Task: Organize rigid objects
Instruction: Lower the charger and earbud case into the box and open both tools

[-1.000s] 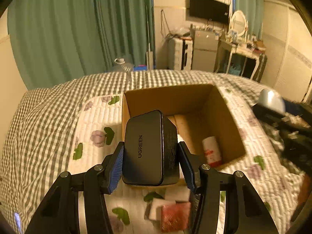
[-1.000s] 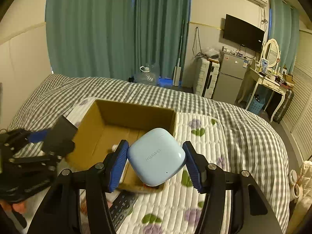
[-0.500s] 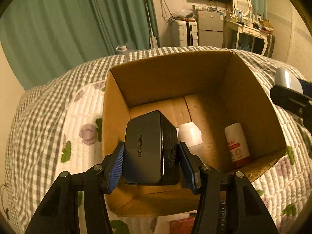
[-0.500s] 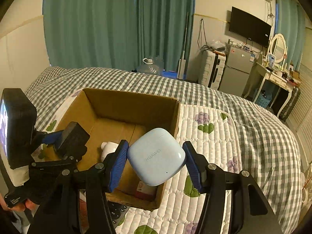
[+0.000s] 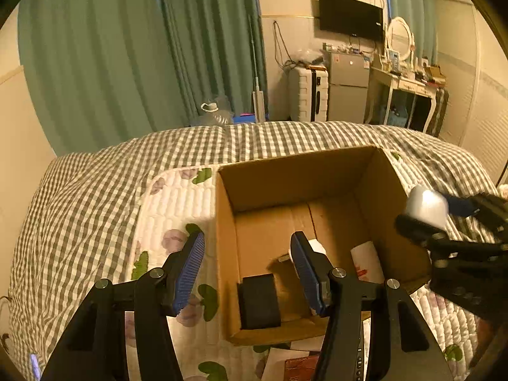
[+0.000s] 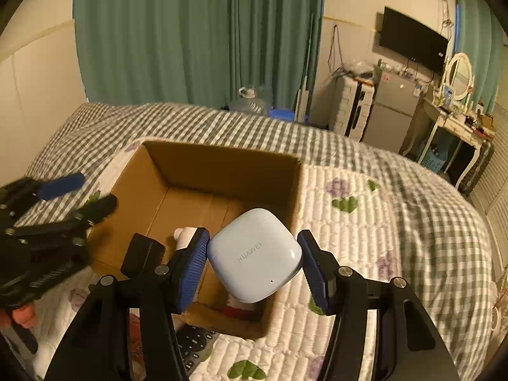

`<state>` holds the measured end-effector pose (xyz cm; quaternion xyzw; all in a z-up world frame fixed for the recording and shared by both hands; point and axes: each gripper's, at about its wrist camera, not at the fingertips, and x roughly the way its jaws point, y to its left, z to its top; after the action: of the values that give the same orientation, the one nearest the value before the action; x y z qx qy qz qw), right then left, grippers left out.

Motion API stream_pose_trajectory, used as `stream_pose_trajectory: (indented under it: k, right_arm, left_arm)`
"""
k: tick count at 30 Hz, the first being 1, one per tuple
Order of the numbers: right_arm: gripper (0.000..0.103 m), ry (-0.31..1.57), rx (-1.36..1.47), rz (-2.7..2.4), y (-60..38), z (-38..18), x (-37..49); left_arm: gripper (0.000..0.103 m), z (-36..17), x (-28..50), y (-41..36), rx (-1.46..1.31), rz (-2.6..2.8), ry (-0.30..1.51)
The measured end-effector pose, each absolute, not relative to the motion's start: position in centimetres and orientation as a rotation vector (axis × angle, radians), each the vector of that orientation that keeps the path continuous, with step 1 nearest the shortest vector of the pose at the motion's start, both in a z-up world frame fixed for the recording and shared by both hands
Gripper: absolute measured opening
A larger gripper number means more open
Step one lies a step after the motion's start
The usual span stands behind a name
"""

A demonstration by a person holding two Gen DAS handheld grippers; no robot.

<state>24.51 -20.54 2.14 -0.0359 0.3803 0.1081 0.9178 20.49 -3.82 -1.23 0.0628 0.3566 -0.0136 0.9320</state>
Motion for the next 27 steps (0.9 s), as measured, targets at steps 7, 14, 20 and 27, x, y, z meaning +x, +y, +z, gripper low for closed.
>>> stream_pose_trajectory:
  k: [7,14,20,27]
  right_arm:
    - [0.057,0.862,-0.077,0.231,-18.5,-1.2,28.2]
    - [0.066,0.852,-0.077,0.228,-17.8,-2.2,29.3]
    - [0.072,0.808,-0.088,0.178,-18.3,1.5,26.5]
    - [0.086,0.743,-0.11,0.137,-18.9,6.3,20.1]
  left_arm:
    - [0.059,-2.0,21.1,-2.2,0.109,0.008,0.731]
    - [0.059,-1.9,20.7,-0.8,0.06,-0.02,0.709]
    - [0.075,-0.1,17.7,-0.7,0.037,-0.042,0.671]
    - [0.084,2.2,12.6,-0.7,0.041,-0.062,0.638]
